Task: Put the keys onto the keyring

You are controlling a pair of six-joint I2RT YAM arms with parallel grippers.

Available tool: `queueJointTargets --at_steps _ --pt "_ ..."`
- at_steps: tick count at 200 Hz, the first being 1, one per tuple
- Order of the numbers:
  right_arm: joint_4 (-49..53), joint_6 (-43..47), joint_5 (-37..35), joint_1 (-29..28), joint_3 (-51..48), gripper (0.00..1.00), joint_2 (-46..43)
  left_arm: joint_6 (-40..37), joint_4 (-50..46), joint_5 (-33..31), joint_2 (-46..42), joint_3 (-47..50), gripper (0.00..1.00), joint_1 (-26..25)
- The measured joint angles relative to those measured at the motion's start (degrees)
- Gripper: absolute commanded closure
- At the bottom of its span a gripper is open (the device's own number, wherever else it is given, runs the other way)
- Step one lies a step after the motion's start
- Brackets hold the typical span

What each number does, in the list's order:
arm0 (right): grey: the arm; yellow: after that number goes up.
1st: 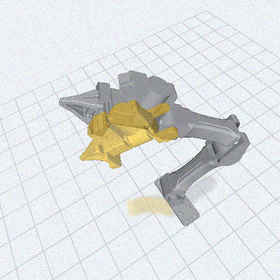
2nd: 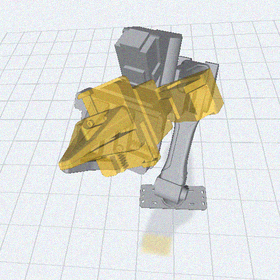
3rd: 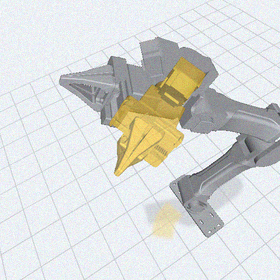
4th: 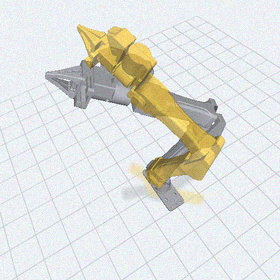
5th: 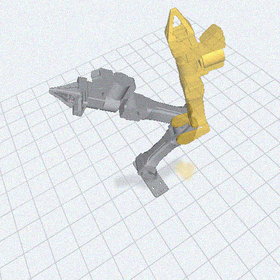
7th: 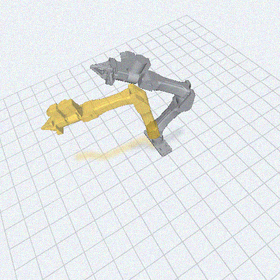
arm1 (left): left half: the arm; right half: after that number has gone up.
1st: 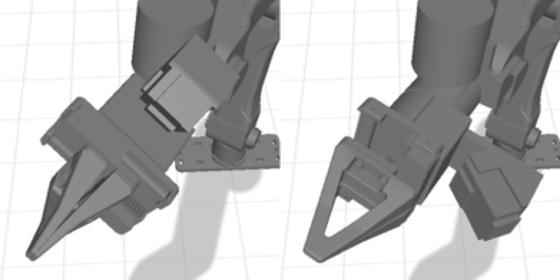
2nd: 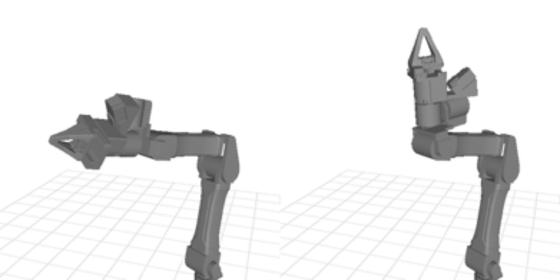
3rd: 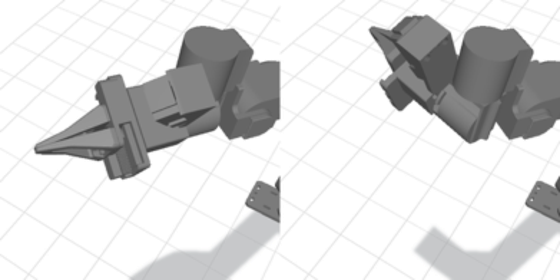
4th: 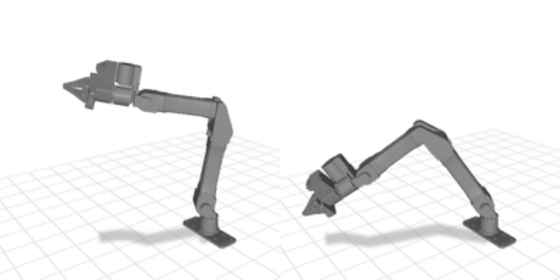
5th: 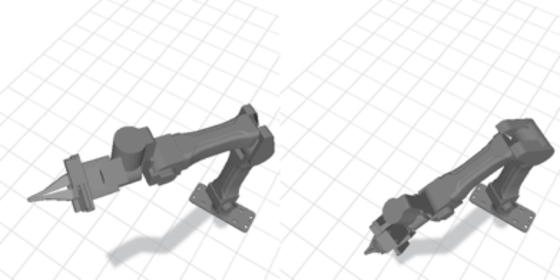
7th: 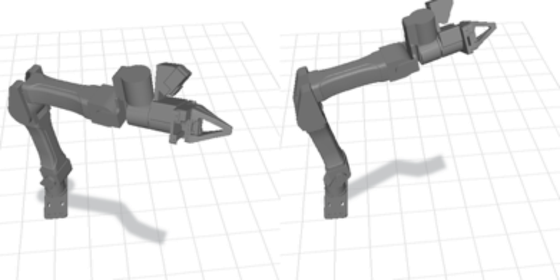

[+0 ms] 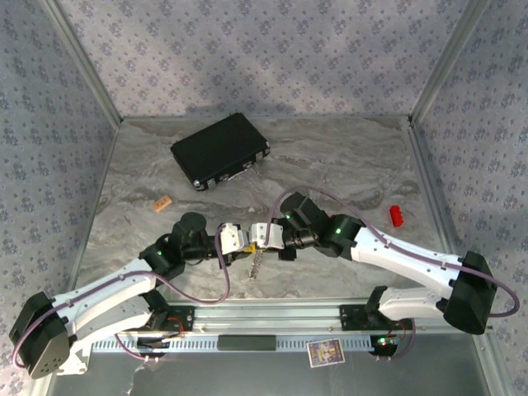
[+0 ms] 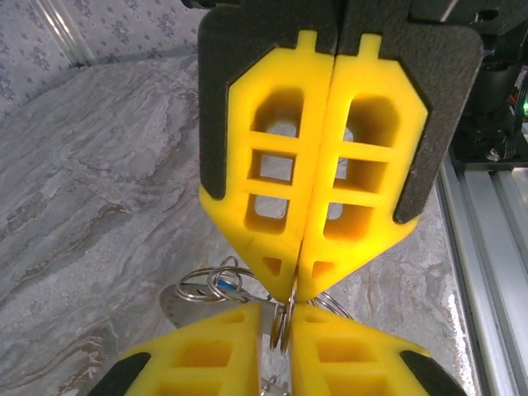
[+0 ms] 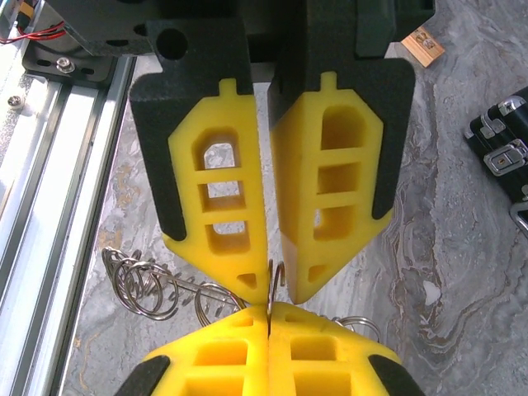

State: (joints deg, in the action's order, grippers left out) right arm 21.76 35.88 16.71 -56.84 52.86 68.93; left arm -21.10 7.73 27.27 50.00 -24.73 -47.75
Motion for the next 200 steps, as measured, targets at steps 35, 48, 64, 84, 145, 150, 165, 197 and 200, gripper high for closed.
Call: queueJointTargets --at_steps 35,48,64,84,145,150,165,197,200 --pt "-0.8 -1.0 0.6 0.9 -0.4 0.79 -0.4 -0.3 -0.2 0.5 -0.1 0.0 0.99 0.0" --pt "-3.0 -2.2 2.4 2.5 -2.0 0.77 -2.3 -0.3 -0.3 0.5 -0.4 0.0 1.0 0.0" --pt "-6.0 -4.4 4.9 6.2 -5.3 0.77 -6.4 -0.1 0.0 0.5 -1.3 0.2 1.0 0.0" --pt "-8.7 -7.1 6.4 9.7 -8.9 0.77 -11.0 0.4 1.0 0.4 -2.8 1.1 1.0 0.0" --pt "-14.1 -13.0 7.4 10.1 -12.8 0.76 -12.8 1.2 2.4 -1.9 -6.2 2.8 1.0 0.0" --pt "-14.7 -13.7 7.0 10.1 -13.1 0.76 -12.8 1.0 2.3 -2.3 -6.5 2.8 1.0 0.0" --pt "-16.7 -16.2 5.5 10.1 -13.9 0.76 -12.4 0.8 2.4 -3.8 -7.3 3.0 1.0 0.0" --pt "-20.4 -22.9 1.9 10.1 -14.1 0.77 -9.9 1.0 2.3 -7.8 -9.1 3.1 1.0 0.0" --pt "-20.6 -23.6 1.4 10.1 -14.1 0.77 -9.6 1.1 2.3 -8.2 -9.2 3.1 1.0 0.0"
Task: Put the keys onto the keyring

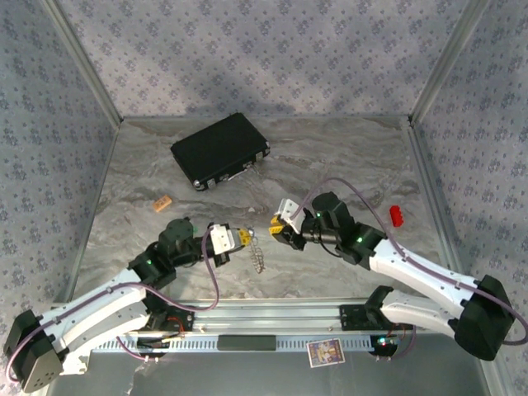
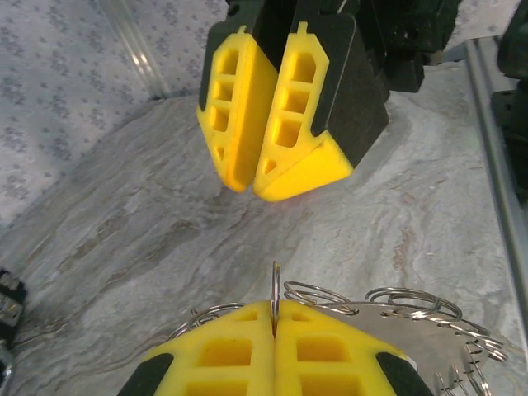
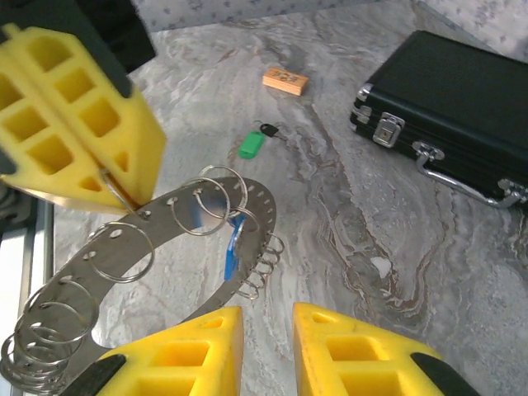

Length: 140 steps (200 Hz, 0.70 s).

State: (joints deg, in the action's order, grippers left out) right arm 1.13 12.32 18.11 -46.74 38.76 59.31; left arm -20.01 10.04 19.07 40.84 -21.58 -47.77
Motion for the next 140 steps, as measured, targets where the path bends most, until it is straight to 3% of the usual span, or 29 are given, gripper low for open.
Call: queueJointTargets --at_steps 27,61,140 --pt "1.0 -7.4 -4.9 0.1 2.1 0.77 3.8 3.1 -0.5 -5.6 -0.8 0.0 1.0 0.0" --pt "4.3 -14.1 -7.4 1.9 9.2 0.76 9.5 12.7 -4.9 -19.8 -0.8 -1.0 1.0 0.0" --pt "13.8 -17.9 -9.3 3.0 25.7 0.78 24.7 32.5 -20.0 -42.2 -5.8 -11.7 1.0 2.6"
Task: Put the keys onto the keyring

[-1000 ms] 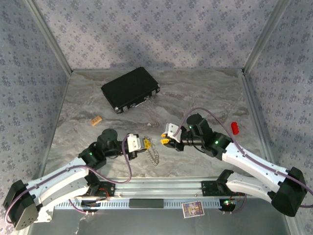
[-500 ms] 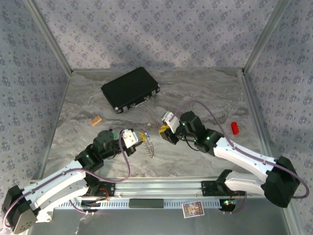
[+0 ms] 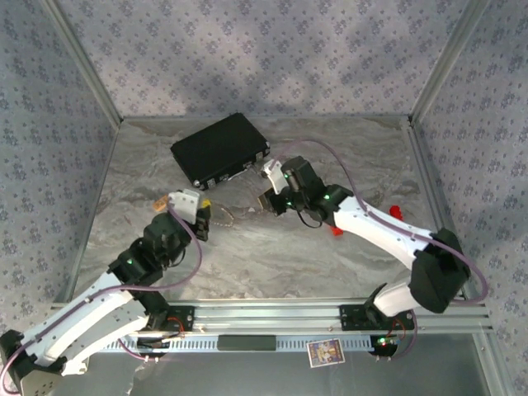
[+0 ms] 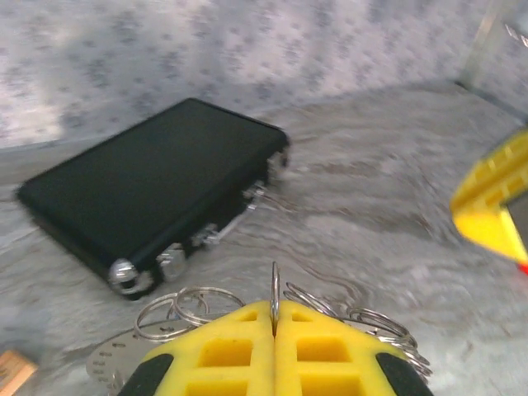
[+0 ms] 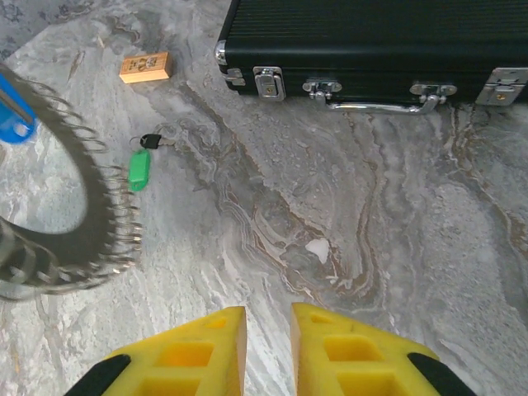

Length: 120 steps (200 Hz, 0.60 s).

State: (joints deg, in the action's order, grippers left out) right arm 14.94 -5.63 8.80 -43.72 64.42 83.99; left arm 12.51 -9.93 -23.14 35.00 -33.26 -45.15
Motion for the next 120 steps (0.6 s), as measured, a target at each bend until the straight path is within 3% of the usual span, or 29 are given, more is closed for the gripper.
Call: queueJointTargets --at_steps 51,120 --pt "4.3 0.3 0.2 -5.0 14.6 0.75 15.2 8.4 -11.7 -11.0 -1.4 -4.8 1.0 5.2" --pt "5.5 0.5 -0.9 -13.4 34.5 0.71 37.6 15.1 -20.7 -21.8 -11.3 -3.9 1.0 17.7"
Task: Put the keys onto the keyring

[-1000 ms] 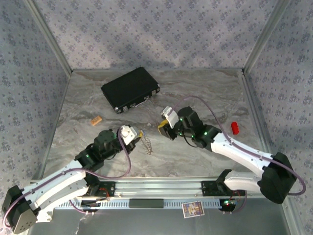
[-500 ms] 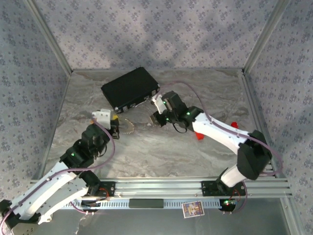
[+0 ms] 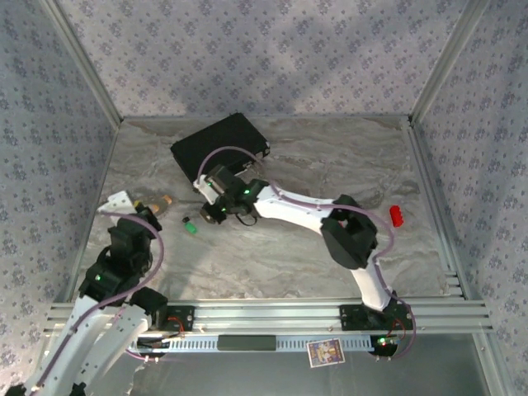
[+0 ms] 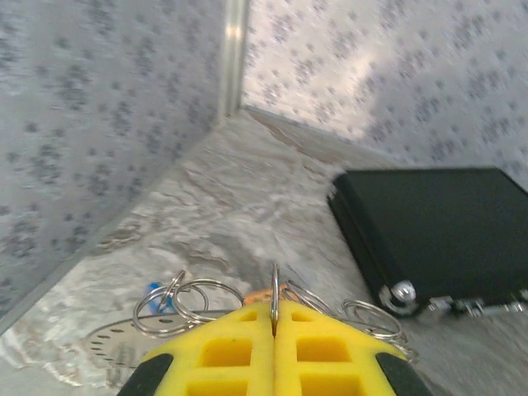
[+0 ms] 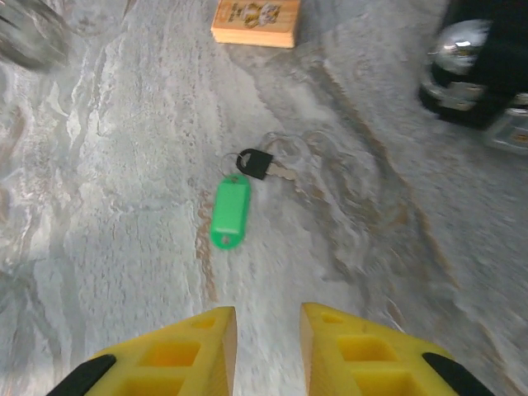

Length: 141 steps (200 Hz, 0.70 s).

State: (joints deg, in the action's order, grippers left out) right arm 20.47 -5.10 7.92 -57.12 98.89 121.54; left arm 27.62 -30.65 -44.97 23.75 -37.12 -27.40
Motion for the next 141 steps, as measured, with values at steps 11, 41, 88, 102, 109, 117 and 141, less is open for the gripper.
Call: queueJointTargets --at_steps 11,41,88,102,109,117,141 --pt "0.8 0.0 -0.5 -0.8 4.1 0.68 3.7 1.1 -1.0 -1.7 -2.0 0.5 1.0 0.2" --pt "2.4 0.1 -1.8 -2.5 15.0 0.6 12.9 3.8 -4.3 -4.7 -4.4 1.4 1.0 0.4" --pt "5.6 0.2 -7.8 -5.1 30.2 0.5 24.1 7.5 -8.4 -8.7 -8.0 2.0 1.0 0.4" --pt "6.2 0.2 -9.7 -5.7 31.5 0.5 25.5 8.1 -9.2 -10.0 -9.6 2.1 1.0 0.4" --pt "6.4 0.2 -10.4 -5.9 31.9 0.5 26.0 8.3 -9.5 -10.4 -10.3 2.1 1.0 0.4" --pt "6.6 0.2 -11.2 -6.1 32.3 0.5 26.6 8.5 -9.8 -11.0 -11.1 2.1 1.0 0.4" --pt "7.1 0.2 -12.9 -6.3 33.8 0.5 28.6 8.7 -10.3 -12.0 -12.0 2.1 1.0 0.4"
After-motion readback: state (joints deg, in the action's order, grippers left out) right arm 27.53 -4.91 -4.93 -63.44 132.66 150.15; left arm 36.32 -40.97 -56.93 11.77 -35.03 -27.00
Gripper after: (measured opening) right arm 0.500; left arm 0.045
